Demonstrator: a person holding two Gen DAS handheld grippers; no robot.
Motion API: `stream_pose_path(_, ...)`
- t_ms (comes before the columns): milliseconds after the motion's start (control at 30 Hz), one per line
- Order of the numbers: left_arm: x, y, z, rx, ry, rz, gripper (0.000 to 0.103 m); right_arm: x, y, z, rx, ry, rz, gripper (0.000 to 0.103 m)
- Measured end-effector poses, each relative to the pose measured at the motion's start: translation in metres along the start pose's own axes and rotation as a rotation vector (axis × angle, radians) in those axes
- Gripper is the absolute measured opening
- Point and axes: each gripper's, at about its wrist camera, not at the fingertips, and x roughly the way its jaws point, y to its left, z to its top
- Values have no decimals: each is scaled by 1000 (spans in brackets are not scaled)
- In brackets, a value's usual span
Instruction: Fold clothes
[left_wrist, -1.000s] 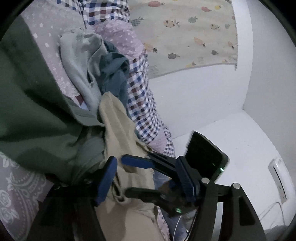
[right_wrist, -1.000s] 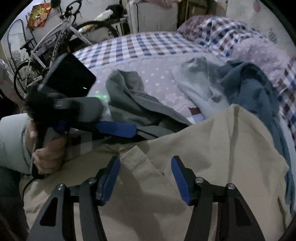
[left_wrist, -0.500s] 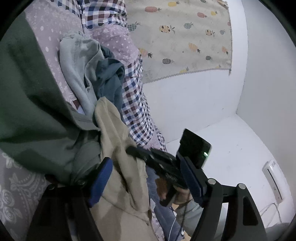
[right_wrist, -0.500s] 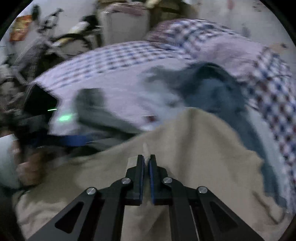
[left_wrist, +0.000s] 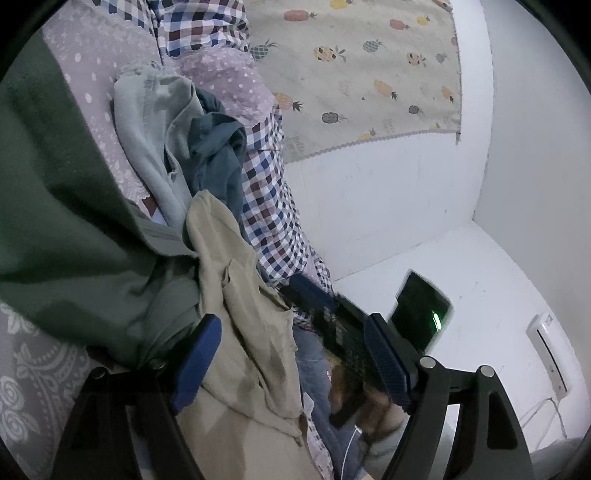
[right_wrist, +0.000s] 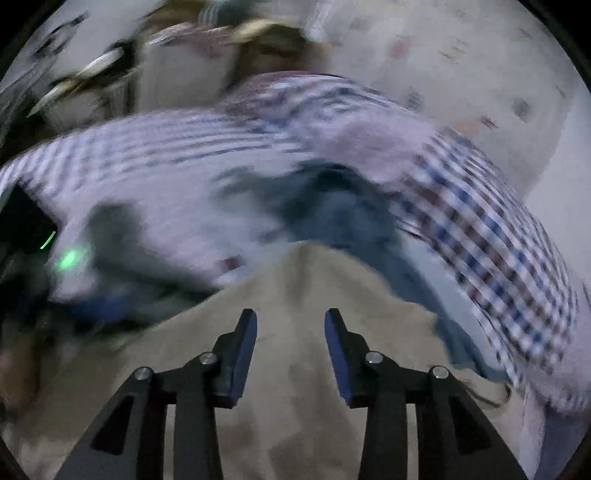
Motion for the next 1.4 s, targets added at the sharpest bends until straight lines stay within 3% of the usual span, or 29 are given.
stream_pose_path(100, 0, 0, 0, -3, -2, 0, 83, 15, 31, -13, -117, 72, 8, 39)
stream_pose_path(167, 1, 0, 0, -4, -1, 1, 83, 31, 31, -19, -97, 128, 14, 38)
stream_pose_path(200, 1, 0, 0, -4, 0, 1, 83, 36, 28, -22, -82, 143, 17, 34)
stream_pose_path(267, 0, 1, 0, -5, 2, 0, 83, 42, 17, -25, -52, 159, 31, 8)
stream_pose_path(300, 0, 1, 0, -6, 1, -2, 83, 42, 6, -25, -16, 156, 49, 1)
stream_pose_path(433, 0, 0, 0, -3, 4, -1, 83, 41, -58, -26, 257, 125, 113, 2)
stream_pose_path(567, 0, -1, -1, 2, 8, 2, 83, 57, -109, -49, 400, 215, -8, 6)
stream_pose_path(667, 0, -2, -2, 6, 11, 4, 83, 48, -114, -57, 409, 227, -125, 10)
stream_pose_path(733, 1, -2, -2, 9, 13, 5, 83, 27, -107, -53, 402, 151, -149, 36)
stream_pose_path(800, 1, -3, -3, 12, 15, 6, 83, 12, -89, -45, 338, 85, -135, 40)
stream_pose_path(867, 1, -3, -3, 14, 16, 8, 83, 5, -69, -35, 260, 45, -114, 40)
stream_pose_path(967, 0, -4, -4, 15, 16, 8, 83, 24, -46, -26, 166, 94, -110, 38)
stream_pose_path(1067, -1, -4, -4, 16, 15, 10, 83, 43, -45, -27, 164, 154, -127, 35)
stream_pose_path(1133, -1, -5, -4, 17, 15, 9, 83, 56, -48, -29, 175, 195, -141, 12)
stream_pose_path(1167, -1, -5, -4, 17, 15, 9, 83, 62, -49, -30, 180, 216, -148, 5)
stream_pose_path(1200, -1, -5, -5, 18, 15, 8, 83, 63, -51, -31, 187, 221, -152, 5)
stream_pose_path(1267, -2, -5, -5, 17, 13, 7, 83, 53, -53, -32, 204, 189, -141, 4)
stream_pose_path(1400, -3, -4, -4, 7, 5, 4, 83, 10, -39, -15, 221, 59, -10, 4)
